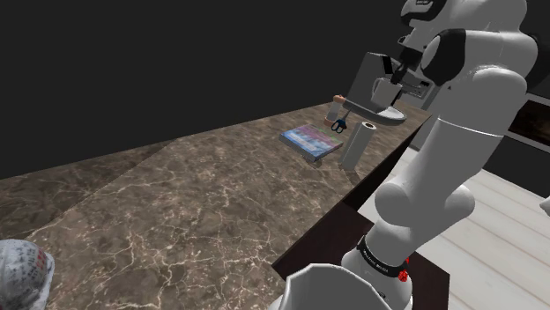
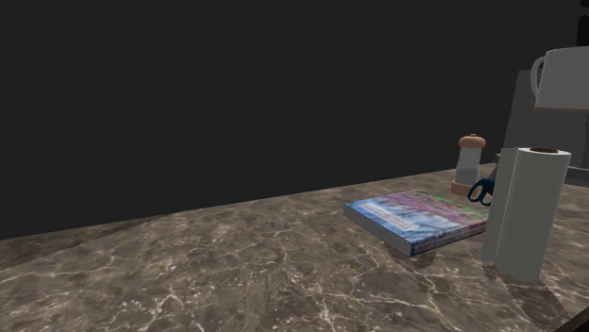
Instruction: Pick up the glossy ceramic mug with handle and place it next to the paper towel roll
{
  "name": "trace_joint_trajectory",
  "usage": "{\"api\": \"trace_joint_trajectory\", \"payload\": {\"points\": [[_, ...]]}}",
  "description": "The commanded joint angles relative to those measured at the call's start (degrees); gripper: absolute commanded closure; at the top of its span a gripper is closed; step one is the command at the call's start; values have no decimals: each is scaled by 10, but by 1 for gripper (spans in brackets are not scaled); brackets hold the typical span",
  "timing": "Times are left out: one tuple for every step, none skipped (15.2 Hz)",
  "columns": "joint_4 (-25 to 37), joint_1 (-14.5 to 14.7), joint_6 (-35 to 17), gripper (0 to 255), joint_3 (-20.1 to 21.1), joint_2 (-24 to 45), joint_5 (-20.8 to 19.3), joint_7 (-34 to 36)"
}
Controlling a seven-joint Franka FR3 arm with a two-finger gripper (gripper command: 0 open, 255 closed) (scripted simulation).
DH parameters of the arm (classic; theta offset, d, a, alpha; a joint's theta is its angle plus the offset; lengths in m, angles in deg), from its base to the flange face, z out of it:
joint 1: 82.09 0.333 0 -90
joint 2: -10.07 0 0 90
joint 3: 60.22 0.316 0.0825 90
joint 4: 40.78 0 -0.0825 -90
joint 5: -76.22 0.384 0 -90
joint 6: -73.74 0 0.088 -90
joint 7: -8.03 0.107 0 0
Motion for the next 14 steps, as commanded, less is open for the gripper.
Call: {"api": "trace_joint_trajectory", "payload": {"points": [[-23, 4, -18, 255, 1, -6, -3, 1], [-34, 5, -27, 255, 2, -9, -5, 1], [-44, 6, -35, 255, 2, -11, -6, 1], [-54, 7, -44, 255, 2, -13, -7, 1], [-64, 8, -52, 255, 3, -15, -8, 1], [-74, 9, -61, 255, 3, -17, -9, 1], [-84, 10, -69, 255, 3, -18, -10, 1], [-93, 10, -77, 255, 4, -20, -10, 1], [-102, 11, -85, 255, 4, -21, -11, 1], [-111, 12, -93, 255, 4, -22, -11, 0], [-119, 12, -101, 255, 4, -22, -12, 0], [-128, 13, -109, 255, 5, -23, -12, 0], [-136, 13, -117, 255, 5, -24, -12, -1], [-144, 14, -124, 255, 5, -24, -12, -1]]}}
